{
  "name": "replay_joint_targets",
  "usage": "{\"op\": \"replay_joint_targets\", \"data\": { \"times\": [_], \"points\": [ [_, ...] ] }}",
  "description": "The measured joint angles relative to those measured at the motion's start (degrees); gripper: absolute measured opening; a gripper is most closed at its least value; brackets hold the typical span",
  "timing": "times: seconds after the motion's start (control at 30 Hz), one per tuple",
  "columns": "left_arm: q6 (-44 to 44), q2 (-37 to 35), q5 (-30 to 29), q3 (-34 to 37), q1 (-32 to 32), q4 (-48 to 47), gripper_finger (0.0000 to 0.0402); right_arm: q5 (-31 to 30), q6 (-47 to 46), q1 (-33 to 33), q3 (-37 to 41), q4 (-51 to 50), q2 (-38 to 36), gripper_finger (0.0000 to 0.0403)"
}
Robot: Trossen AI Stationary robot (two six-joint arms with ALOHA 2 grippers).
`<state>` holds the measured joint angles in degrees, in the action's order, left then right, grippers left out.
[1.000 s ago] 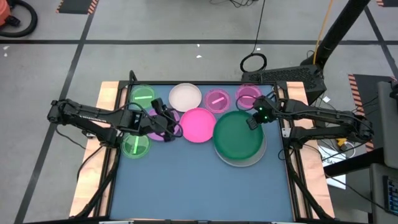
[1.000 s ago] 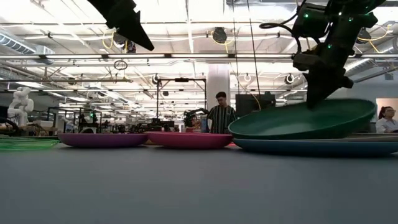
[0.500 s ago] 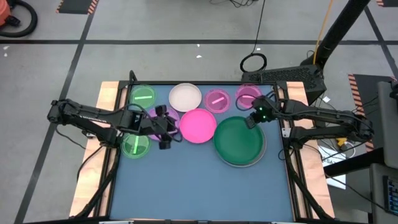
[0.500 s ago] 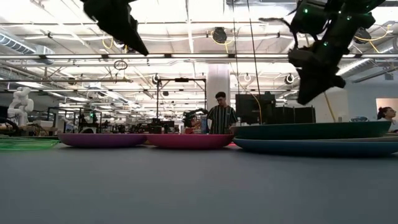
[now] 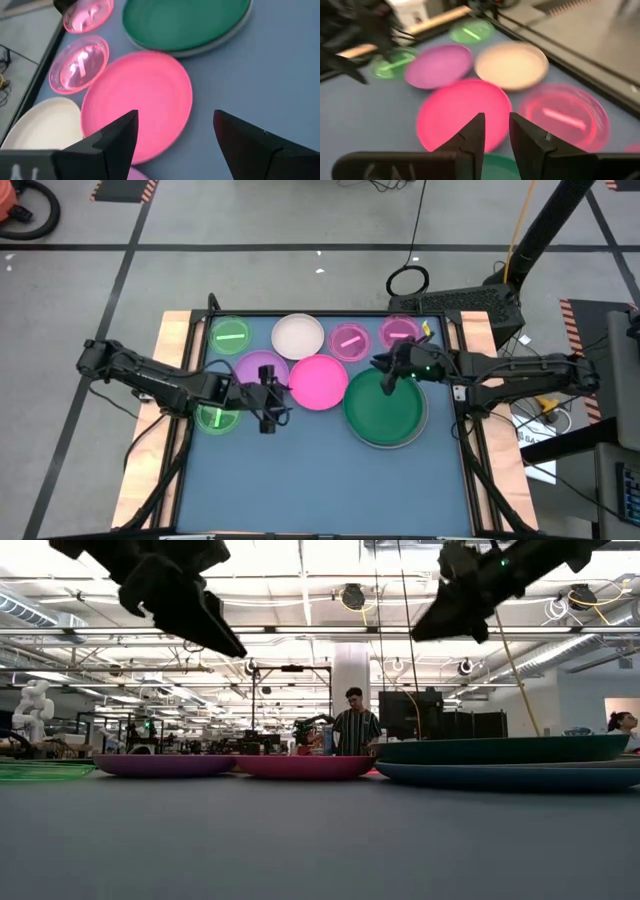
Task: Stack plastic plates
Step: Stack the pink plate on top of the green plate
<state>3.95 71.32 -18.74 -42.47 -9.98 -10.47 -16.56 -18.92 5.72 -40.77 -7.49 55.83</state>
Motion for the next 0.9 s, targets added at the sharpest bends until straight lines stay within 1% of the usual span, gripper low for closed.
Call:
{"op": "replay_joint_targets", "data": {
  "times": [0.07,0.13,0.23,0.3,0.37,0.53,0.73,0.8,0.9],
  "points": [
    [-0.03,1.44,0.45,0.64,0.4,3.4,0.0262,0.02,1.58,-1.45,0.0,2.1,-0.02,0.0082],
    [-0.05,2.93,1.64,0.85,0.63,3.77,0.0262,0.08,2.97,-2.75,0.0,3.48,0.0,0.0082],
    [0.74,7.32,2.67,0.6,0.72,8.05,0.0262,0.12,4.15,-4.26,0.0,4.01,0.01,0.0082],
    [2.14,10.23,2.73,0.81,0.72,8.03,0.0262,0.09,4.61,-5.11,0.0,4.3,0.0,0.0082],
    [3.37,13.19,2.83,0.74,0.92,10.56,0.0262,0.11,4.68,-5.72,0.0,4.22,0.0,0.0082],
    [4.8,19.13,2.84,0.67,2.14,14.19,0.0262,0.11,4.68,-6.61,0.0,4.27,0.0,0.0082],
    [4.58,24.53,2.84,0.71,3.85,17.63,0.0262,0.11,4.81,-6.61,0.0,4.27,0.0,0.0082],
    [4.53,25.75,2.84,0.71,4.0,17.94,0.0258,0.13,4.74,-6.61,0.0,4.23,0.0,0.0082],
    [4.14,27.78,2.84,0.26,4.02,18.2,0.0237,0.13,4.7,-6.61,0.0,4.01,0.0,0.0082]
  ]
}}
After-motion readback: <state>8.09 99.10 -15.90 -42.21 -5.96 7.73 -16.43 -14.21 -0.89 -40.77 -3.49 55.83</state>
